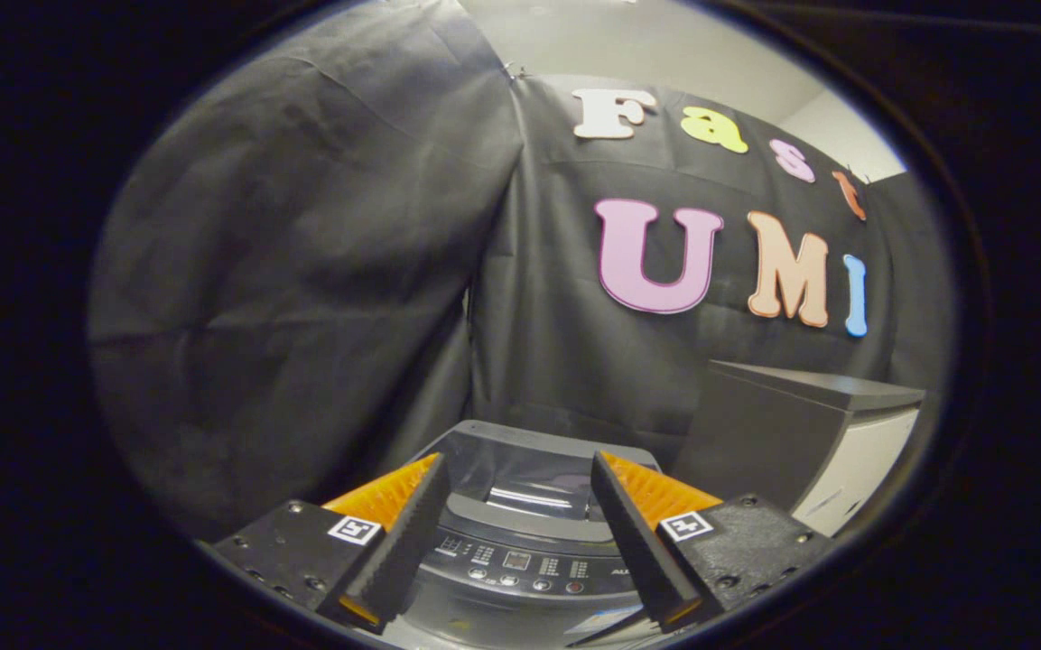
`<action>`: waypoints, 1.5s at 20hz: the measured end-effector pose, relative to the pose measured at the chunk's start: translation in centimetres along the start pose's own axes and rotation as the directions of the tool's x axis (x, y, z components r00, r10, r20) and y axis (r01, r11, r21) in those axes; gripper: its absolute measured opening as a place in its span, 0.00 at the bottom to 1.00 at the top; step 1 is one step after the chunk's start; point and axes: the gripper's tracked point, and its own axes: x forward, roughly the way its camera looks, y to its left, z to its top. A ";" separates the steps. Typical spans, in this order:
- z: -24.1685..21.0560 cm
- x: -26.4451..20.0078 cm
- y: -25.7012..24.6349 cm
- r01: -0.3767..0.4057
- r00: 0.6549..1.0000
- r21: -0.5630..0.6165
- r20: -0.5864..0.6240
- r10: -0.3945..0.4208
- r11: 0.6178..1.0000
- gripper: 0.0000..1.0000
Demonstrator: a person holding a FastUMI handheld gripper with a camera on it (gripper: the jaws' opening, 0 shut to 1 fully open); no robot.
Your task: Put the clothes into the washing machine and then close the washing machine lid.
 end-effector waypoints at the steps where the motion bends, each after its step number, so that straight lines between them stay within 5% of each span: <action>1: 0.4 -1.2 0.0 0.002 1.000 -0.010 0.017 -0.002 1.000 0.96; 10: 5.7 -8.4 -1.4 0.011 0.997 0.086 0.070 -0.017 0.996 0.96; 21: 11.6 -15.9 -5.4 0.094 0.979 0.072 0.177 -0.105 0.993 0.96; 30: 11.8 -19.7 -11.3 0.156 0.964 0.187 0.186 -0.190 0.970 0.96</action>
